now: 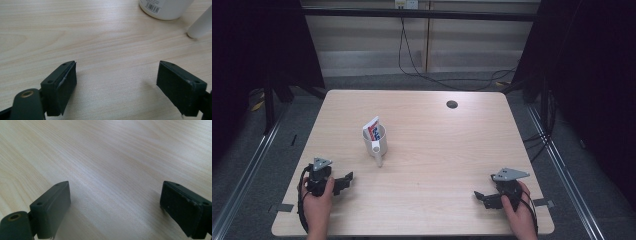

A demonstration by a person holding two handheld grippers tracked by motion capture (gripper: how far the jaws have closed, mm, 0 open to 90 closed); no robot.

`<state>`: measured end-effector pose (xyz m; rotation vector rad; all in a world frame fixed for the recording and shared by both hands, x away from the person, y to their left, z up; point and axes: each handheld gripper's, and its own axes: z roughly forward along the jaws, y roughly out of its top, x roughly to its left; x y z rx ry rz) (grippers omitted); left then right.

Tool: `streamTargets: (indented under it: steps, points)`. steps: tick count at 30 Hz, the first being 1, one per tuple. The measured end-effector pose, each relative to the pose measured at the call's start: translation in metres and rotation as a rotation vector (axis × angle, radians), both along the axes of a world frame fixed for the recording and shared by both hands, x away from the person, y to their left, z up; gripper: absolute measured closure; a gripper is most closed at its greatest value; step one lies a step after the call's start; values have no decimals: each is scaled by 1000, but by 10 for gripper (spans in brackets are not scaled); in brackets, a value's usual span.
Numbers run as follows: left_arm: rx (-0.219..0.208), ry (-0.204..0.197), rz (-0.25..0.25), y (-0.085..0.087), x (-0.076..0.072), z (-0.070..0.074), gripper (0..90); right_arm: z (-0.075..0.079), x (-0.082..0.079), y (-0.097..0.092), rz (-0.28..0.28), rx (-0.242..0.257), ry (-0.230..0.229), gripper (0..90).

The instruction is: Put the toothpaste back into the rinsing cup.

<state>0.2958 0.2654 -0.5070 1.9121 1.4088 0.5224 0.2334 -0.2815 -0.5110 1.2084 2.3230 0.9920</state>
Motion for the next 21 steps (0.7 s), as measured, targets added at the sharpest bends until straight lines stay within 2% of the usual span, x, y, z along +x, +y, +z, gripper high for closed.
streamTargets:
  steps: [4, 12, 21]
  points:
    - [8, -6, -5, 0, 0, -1, 164, 0, 0, 0, -1, 0, 1, 91]
    - [65, -7, -26, -6, 0, -2, 145, 0, 0, 0, 0, 0, 0, 91]
    - [65, -6, -26, -6, 0, -2, 141, 0, 0, 0, 0, 0, 0, 91]
